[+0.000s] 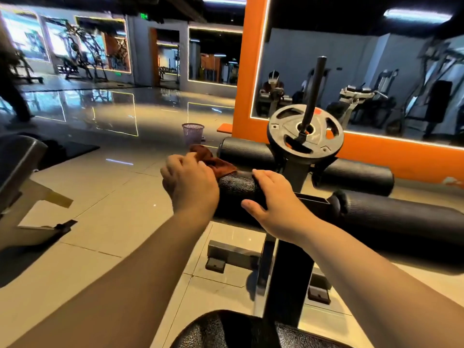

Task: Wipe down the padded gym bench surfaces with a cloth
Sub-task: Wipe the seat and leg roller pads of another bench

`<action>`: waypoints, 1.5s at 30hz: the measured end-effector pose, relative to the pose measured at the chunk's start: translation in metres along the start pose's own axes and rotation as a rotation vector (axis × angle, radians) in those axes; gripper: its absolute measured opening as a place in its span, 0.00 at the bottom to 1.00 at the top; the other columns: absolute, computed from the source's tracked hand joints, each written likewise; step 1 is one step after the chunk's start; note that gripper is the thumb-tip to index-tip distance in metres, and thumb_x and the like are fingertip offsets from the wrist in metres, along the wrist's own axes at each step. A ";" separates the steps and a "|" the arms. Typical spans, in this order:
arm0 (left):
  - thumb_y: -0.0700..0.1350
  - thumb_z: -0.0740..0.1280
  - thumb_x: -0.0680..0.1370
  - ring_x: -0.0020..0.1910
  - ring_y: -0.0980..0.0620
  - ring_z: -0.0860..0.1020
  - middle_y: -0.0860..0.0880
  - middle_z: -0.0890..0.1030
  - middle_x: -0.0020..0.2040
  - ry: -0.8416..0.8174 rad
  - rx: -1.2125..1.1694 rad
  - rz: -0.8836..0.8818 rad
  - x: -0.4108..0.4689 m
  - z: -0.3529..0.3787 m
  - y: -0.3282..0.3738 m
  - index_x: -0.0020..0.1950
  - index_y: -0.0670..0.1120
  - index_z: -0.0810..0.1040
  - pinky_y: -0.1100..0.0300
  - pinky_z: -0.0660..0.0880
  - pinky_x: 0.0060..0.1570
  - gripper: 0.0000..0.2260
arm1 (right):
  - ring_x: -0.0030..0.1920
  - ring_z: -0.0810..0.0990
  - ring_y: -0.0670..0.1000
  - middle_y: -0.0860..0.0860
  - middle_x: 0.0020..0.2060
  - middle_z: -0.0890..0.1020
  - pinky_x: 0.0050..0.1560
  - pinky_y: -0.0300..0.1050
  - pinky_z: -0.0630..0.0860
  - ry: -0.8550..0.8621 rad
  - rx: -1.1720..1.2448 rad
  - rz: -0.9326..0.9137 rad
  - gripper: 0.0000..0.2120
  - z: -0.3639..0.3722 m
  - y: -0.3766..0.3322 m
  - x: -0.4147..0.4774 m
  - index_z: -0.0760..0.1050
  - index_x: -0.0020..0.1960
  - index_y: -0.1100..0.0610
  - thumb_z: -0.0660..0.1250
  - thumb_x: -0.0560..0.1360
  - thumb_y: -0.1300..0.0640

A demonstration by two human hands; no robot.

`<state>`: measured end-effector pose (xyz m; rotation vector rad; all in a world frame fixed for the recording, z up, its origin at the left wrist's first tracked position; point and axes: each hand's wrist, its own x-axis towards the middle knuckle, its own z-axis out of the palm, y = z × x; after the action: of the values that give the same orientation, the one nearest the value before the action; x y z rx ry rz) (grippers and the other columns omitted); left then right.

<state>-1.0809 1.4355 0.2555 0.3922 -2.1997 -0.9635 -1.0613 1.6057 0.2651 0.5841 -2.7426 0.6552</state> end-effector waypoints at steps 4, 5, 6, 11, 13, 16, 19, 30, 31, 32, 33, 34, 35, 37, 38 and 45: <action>0.46 0.57 0.83 0.61 0.47 0.68 0.46 0.70 0.62 -0.117 -0.052 0.325 -0.045 0.019 0.029 0.65 0.47 0.75 0.51 0.67 0.63 0.13 | 0.75 0.61 0.48 0.48 0.74 0.65 0.70 0.34 0.55 -0.003 0.096 0.023 0.41 -0.001 0.004 0.000 0.50 0.81 0.53 0.71 0.77 0.50; 0.46 0.58 0.83 0.61 0.47 0.68 0.47 0.70 0.62 -0.148 -0.065 0.394 -0.050 0.019 0.029 0.66 0.48 0.75 0.51 0.65 0.64 0.13 | 0.72 0.63 0.46 0.45 0.72 0.66 0.67 0.30 0.59 -0.020 0.160 0.051 0.45 -0.004 0.005 -0.001 0.46 0.82 0.53 0.72 0.76 0.51; 0.46 0.59 0.83 0.61 0.48 0.67 0.47 0.70 0.63 -0.168 -0.042 0.442 -0.046 0.017 0.026 0.68 0.49 0.74 0.52 0.63 0.64 0.14 | 0.69 0.64 0.43 0.43 0.70 0.65 0.62 0.24 0.62 -0.048 0.226 0.085 0.48 -0.008 0.005 -0.002 0.42 0.82 0.52 0.72 0.75 0.54; 0.43 0.59 0.82 0.64 0.43 0.64 0.45 0.68 0.64 -0.054 0.028 0.047 0.008 -0.001 0.003 0.64 0.48 0.76 0.52 0.62 0.65 0.13 | 0.77 0.55 0.47 0.47 0.79 0.58 0.71 0.39 0.56 -0.080 0.315 0.143 0.40 -0.008 -0.001 -0.003 0.42 0.82 0.51 0.63 0.78 0.56; 0.42 0.58 0.82 0.65 0.43 0.65 0.44 0.70 0.64 -0.047 -0.001 0.067 -0.004 0.005 0.016 0.63 0.46 0.76 0.50 0.61 0.69 0.12 | 0.76 0.57 0.47 0.49 0.77 0.61 0.68 0.37 0.55 -0.038 0.321 0.149 0.35 -0.003 -0.007 0.000 0.44 0.82 0.53 0.59 0.81 0.56; 0.41 0.62 0.80 0.69 0.44 0.64 0.49 0.68 0.65 -0.179 -0.101 0.295 -0.041 0.021 0.033 0.63 0.47 0.75 0.45 0.60 0.74 0.12 | 0.61 0.71 0.39 0.47 0.68 0.70 0.55 0.23 0.66 0.021 0.568 0.228 0.31 -0.002 -0.009 0.005 0.47 0.82 0.49 0.55 0.83 0.57; 0.39 0.67 0.78 0.74 0.47 0.61 0.54 0.66 0.70 -0.369 -0.164 0.533 -0.052 0.018 0.026 0.67 0.49 0.73 0.46 0.64 0.74 0.18 | 0.51 0.75 0.35 0.37 0.54 0.74 0.40 0.22 0.72 0.056 0.732 0.269 0.27 -0.004 -0.007 0.008 0.47 0.82 0.45 0.52 0.85 0.54; 0.36 0.62 0.79 0.65 0.49 0.71 0.50 0.74 0.66 -0.183 -0.157 0.243 -0.024 0.006 0.026 0.66 0.49 0.77 0.51 0.71 0.65 0.17 | 0.76 0.62 0.43 0.44 0.77 0.63 0.69 0.31 0.56 0.053 0.579 0.246 0.26 -0.002 -0.011 0.006 0.52 0.81 0.51 0.51 0.84 0.58; 0.38 0.62 0.79 0.65 0.50 0.71 0.50 0.74 0.66 -0.241 -0.186 0.326 -0.034 0.011 0.032 0.66 0.49 0.76 0.51 0.71 0.66 0.17 | 0.71 0.67 0.40 0.42 0.74 0.68 0.63 0.25 0.59 0.073 0.632 0.255 0.24 -0.002 -0.010 0.008 0.55 0.80 0.48 0.52 0.85 0.58; 0.39 0.63 0.79 0.67 0.50 0.69 0.51 0.73 0.68 -0.304 -0.198 0.425 -0.044 0.013 0.036 0.68 0.49 0.75 0.50 0.70 0.68 0.18 | 0.66 0.70 0.38 0.41 0.70 0.71 0.59 0.22 0.62 0.085 0.678 0.260 0.22 -0.004 -0.010 0.008 0.58 0.78 0.46 0.52 0.85 0.57; 0.40 0.63 0.80 0.70 0.50 0.67 0.51 0.70 0.70 -0.357 -0.189 0.513 -0.049 0.014 0.035 0.71 0.49 0.73 0.49 0.67 0.71 0.19 | 0.66 0.71 0.38 0.41 0.69 0.72 0.61 0.24 0.64 0.092 0.729 0.269 0.22 -0.005 -0.009 0.008 0.60 0.78 0.46 0.53 0.85 0.56; 0.39 0.64 0.79 0.73 0.50 0.64 0.52 0.68 0.71 -0.389 -0.167 0.574 -0.047 0.014 0.030 0.72 0.50 0.71 0.48 0.65 0.74 0.21 | 0.69 0.70 0.41 0.43 0.72 0.71 0.68 0.32 0.65 0.098 0.762 0.277 0.24 -0.005 -0.007 0.008 0.59 0.80 0.46 0.53 0.84 0.53; 0.38 0.64 0.79 0.74 0.49 0.63 0.52 0.67 0.72 -0.386 -0.137 0.598 -0.039 0.013 0.021 0.72 0.50 0.71 0.46 0.63 0.75 0.22 | 0.73 0.67 0.45 0.44 0.75 0.68 0.74 0.42 0.63 0.091 0.771 0.277 0.25 -0.006 -0.003 0.008 0.57 0.80 0.47 0.53 0.84 0.52; 0.35 0.62 0.78 0.71 0.49 0.65 0.51 0.68 0.70 -0.283 -0.094 0.502 -0.019 0.010 0.003 0.70 0.49 0.74 0.45 0.65 0.73 0.21 | 0.77 0.61 0.47 0.45 0.78 0.62 0.79 0.50 0.57 0.068 0.718 0.258 0.26 -0.006 0.002 0.009 0.53 0.81 0.49 0.51 0.84 0.55; 0.35 0.61 0.78 0.69 0.49 0.66 0.50 0.69 0.69 -0.214 -0.091 0.383 -0.010 0.008 -0.003 0.68 0.49 0.75 0.46 0.67 0.72 0.20 | 0.78 0.58 0.47 0.45 0.79 0.60 0.79 0.50 0.55 0.053 0.678 0.252 0.26 -0.007 0.001 0.007 0.52 0.82 0.49 0.50 0.84 0.56; 0.41 0.57 0.81 0.79 0.49 0.54 0.48 0.62 0.77 -0.365 -0.217 0.419 -0.066 0.018 0.038 0.75 0.48 0.64 0.47 0.48 0.79 0.22 | 0.66 0.73 0.40 0.41 0.67 0.76 0.67 0.34 0.67 0.080 0.785 0.281 0.18 -0.010 -0.007 0.005 0.67 0.73 0.43 0.53 0.84 0.50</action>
<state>-1.0466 1.5048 0.2436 -0.3618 -2.3269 -1.0807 -1.0609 1.6035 0.2781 0.2915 -2.4354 1.8032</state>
